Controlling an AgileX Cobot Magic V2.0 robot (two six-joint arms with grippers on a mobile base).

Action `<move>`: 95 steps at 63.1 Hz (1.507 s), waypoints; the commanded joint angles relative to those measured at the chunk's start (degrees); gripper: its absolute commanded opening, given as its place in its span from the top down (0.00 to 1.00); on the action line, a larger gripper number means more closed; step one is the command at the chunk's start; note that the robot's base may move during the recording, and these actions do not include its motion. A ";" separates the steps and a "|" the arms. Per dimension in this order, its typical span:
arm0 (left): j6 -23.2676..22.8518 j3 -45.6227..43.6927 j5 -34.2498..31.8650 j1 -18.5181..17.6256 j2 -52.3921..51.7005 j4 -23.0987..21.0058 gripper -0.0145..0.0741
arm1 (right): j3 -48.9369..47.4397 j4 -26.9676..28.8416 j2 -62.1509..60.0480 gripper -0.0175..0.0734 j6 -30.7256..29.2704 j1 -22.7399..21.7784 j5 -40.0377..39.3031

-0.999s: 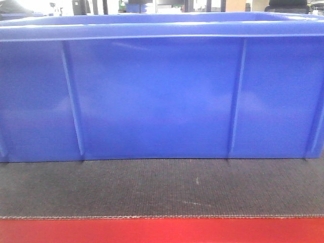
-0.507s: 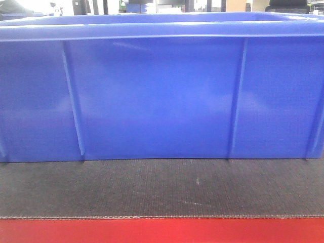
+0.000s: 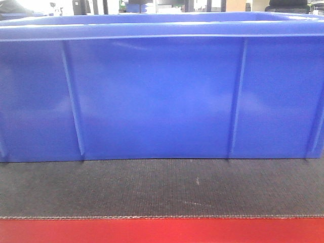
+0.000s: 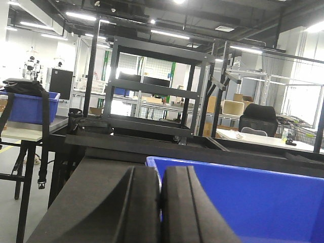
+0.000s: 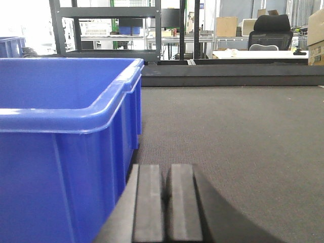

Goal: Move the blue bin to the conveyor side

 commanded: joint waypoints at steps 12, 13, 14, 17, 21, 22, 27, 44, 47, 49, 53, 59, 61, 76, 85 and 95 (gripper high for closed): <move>-0.21 0.09 -1.15 0.07 -0.17 -0.19 0.85 | -0.05 0.13 -0.19 0.90 -0.15 -0.12 -1.49; -0.21 0.09 -1.15 0.07 -0.17 -0.19 0.85 | -0.05 0.13 -0.19 0.90 -0.15 -0.12 -1.49; -0.21 0.09 -1.15 0.07 -0.17 -0.19 0.85 | -0.05 0.13 -0.19 0.90 -0.15 -0.12 -1.49; -0.21 0.09 -1.15 0.07 -0.17 -0.19 0.85 | -0.05 0.13 -0.19 0.90 -0.15 -0.12 -1.49; -0.21 0.09 -1.15 0.07 -0.17 -0.19 0.85 | -0.05 0.13 -0.19 0.90 -0.15 -0.12 -1.49; -0.21 0.09 -1.15 0.07 -0.17 -0.19 0.85 | -0.05 0.13 -0.19 0.90 -0.15 -0.12 -1.49; -0.21 0.09 -1.15 0.07 -0.17 -0.19 0.85 | -0.05 0.13 -0.19 0.90 -0.15 -0.12 -1.49; 3.39 8.32 -1.13 0.07 -0.17 5.13 0.85 | -0.05 0.13 -0.19 0.90 -0.15 -0.12 -1.49; 3.69 10.63 -1.41 0.07 -0.17 4.89 0.85 | -0.05 0.13 -0.19 0.90 -0.15 -0.12 -1.49; 4.71 12.22 -1.70 0.17 -0.17 4.89 0.85 | -0.05 0.13 -0.19 0.90 -0.15 -0.12 -1.49; 4.83 14.44 -2.32 0.29 -0.17 4.89 0.85 | -0.05 0.13 -0.19 0.90 -0.15 -0.12 -1.49; 4.83 17.32 -6.67 0.51 -0.17 4.64 0.85 | -0.05 0.13 -0.19 0.90 -0.15 -0.12 -1.49; 4.83 17.32 -9.05 0.68 -0.17 4.47 0.85 | -0.05 0.13 -0.19 0.90 -0.15 -0.12 -1.49; 4.72 17.32 -7.20 2.04 -0.17 3.53 0.85 | -0.05 0.13 -0.19 0.90 -0.15 -0.12 -1.49; 4.21 17.32 -9.24 2.01 -0.17 1.81 0.85 | -0.05 0.13 -0.19 0.90 -0.15 -0.12 -1.49; 4.21 17.32 -8.93 2.01 -0.17 1.81 0.85 | -0.05 0.13 -0.19 0.90 -0.15 -0.12 -1.49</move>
